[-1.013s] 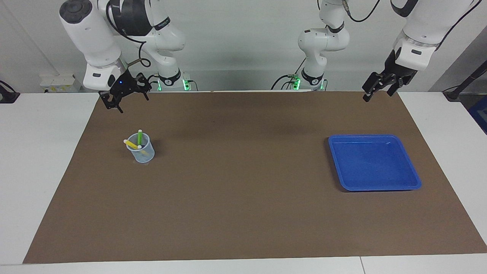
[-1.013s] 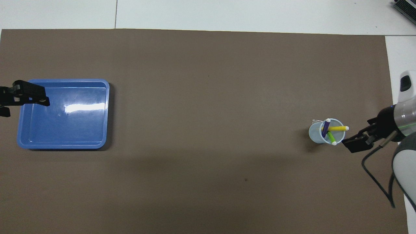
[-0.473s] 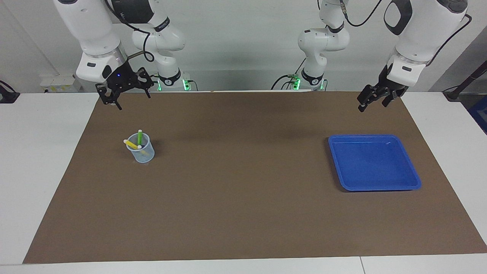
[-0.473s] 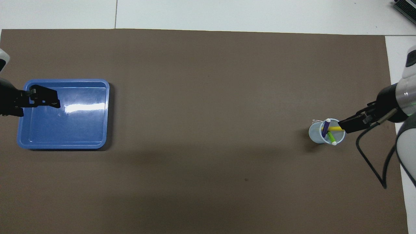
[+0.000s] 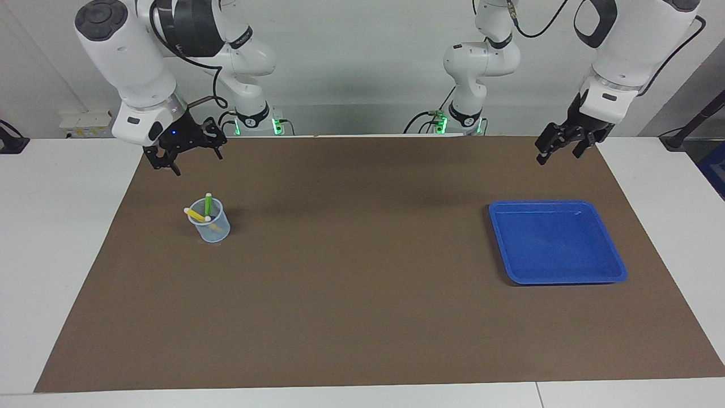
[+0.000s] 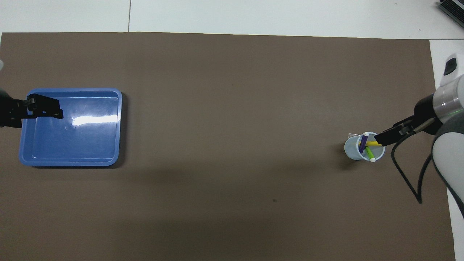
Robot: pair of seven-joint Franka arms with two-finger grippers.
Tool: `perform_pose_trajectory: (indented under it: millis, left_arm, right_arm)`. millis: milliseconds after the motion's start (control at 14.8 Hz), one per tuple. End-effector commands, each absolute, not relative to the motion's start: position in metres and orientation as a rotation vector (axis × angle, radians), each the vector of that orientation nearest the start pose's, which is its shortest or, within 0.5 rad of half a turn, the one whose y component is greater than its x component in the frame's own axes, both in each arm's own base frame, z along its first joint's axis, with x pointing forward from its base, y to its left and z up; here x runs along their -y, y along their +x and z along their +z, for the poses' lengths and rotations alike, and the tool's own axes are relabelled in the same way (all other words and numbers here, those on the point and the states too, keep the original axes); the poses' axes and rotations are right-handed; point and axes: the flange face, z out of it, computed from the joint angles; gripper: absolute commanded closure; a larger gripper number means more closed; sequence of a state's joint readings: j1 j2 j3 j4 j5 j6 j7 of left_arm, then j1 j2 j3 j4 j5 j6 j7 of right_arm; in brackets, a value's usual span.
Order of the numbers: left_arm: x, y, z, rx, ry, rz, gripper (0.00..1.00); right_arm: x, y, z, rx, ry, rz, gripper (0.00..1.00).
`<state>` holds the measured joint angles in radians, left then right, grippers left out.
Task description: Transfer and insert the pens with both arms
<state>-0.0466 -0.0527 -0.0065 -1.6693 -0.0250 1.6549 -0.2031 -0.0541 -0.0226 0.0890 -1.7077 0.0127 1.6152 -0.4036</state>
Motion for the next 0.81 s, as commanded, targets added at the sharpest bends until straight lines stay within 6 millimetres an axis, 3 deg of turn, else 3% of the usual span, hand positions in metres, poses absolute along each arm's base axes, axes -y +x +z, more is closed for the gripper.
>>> perform_pose_trajectory:
  millis: [0, 743]
  left_arm:
    - [0.0298, 0.5417, 0.6212, 0.218, -3.146, -0.095, 0.00]
    - [0.0343, 0.5454, 0.6274, 0.191, -3.131, -0.115, 0.00]
  right_arm:
    - [-0.0126, 0.5400, 0.5704, 0.633, -3.086, 0.030, 0.00]
    - [-0.0166, 0.5391, 0.5728, 0.548, -3.104, 0.032, 0.00]
